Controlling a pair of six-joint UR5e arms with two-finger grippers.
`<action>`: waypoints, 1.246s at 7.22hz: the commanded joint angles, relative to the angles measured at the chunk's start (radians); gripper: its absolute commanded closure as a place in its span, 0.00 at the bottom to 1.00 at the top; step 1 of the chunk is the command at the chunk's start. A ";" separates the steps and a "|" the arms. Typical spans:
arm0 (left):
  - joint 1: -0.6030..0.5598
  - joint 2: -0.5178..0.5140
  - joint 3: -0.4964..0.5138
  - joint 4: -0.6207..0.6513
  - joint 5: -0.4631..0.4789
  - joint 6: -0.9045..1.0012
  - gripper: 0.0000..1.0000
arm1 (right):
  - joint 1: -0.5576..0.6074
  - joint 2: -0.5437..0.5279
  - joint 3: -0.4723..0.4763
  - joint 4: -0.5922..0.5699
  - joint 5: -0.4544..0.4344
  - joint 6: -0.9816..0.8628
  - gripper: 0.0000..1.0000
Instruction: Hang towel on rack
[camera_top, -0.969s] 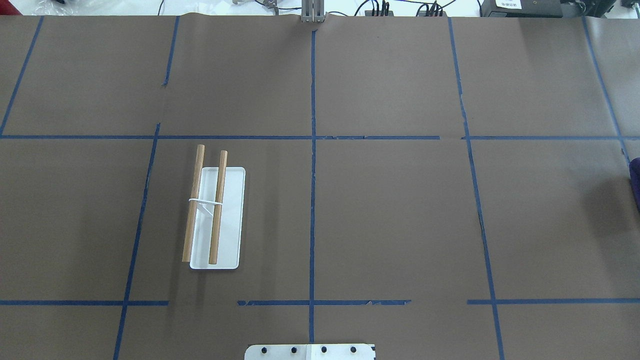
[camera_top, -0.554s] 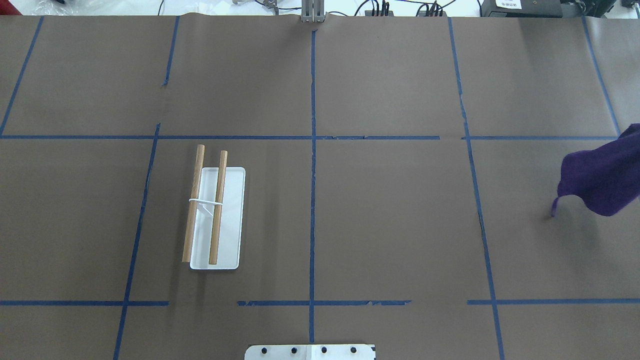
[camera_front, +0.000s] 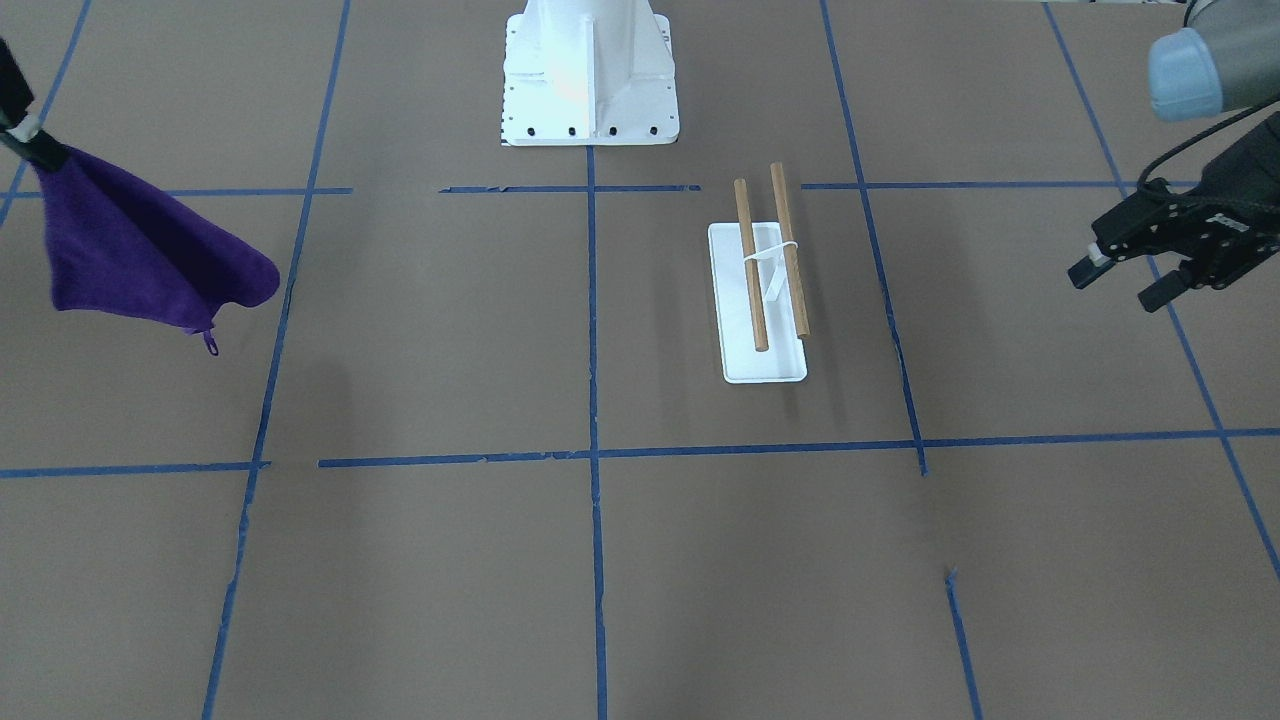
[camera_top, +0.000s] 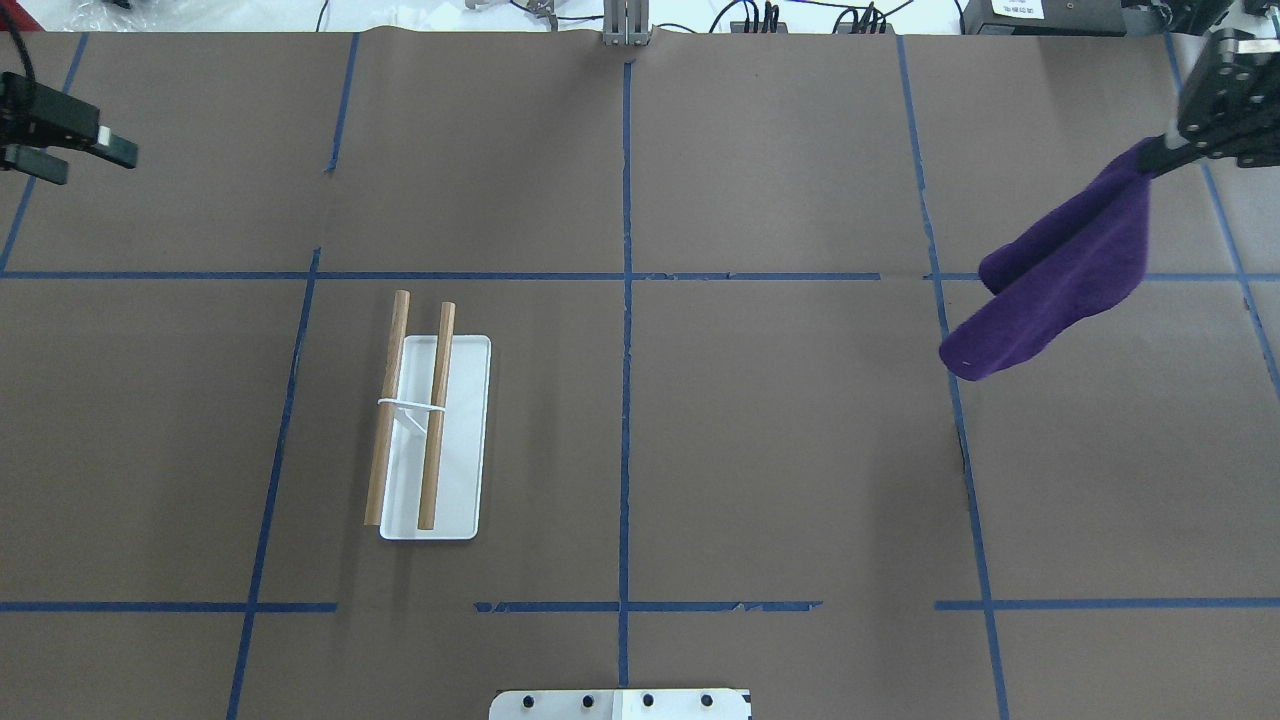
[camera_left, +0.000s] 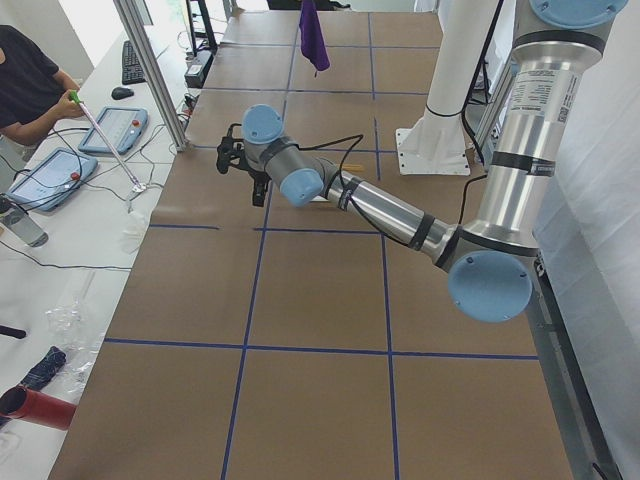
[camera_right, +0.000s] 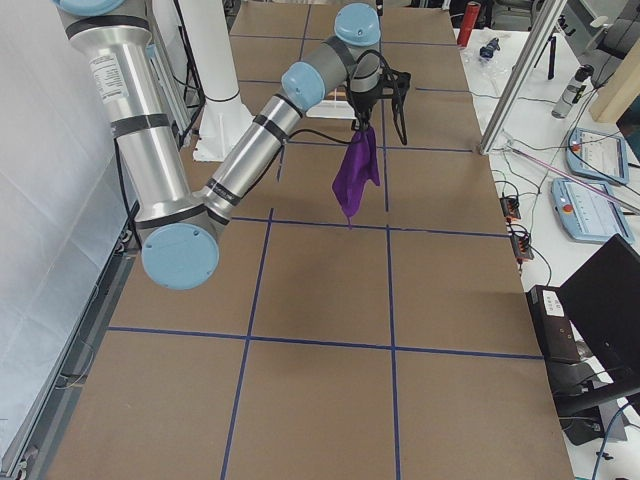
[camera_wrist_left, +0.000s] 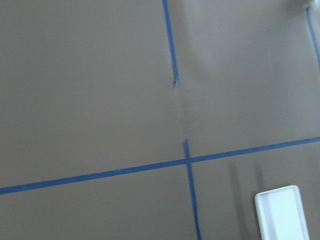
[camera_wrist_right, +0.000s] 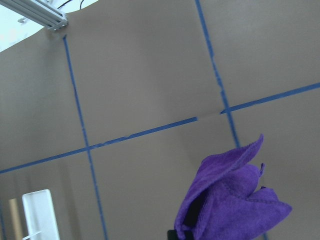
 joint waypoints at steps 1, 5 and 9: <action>0.112 -0.133 -0.003 -0.015 0.003 -0.464 0.00 | -0.137 0.183 0.000 0.001 -0.050 0.315 1.00; 0.351 -0.325 0.019 -0.009 0.113 -0.979 0.00 | -0.213 0.305 -0.005 0.006 -0.081 0.530 1.00; 0.485 -0.466 0.094 -0.005 0.245 -1.277 0.03 | -0.326 0.340 -0.023 0.141 -0.327 0.964 1.00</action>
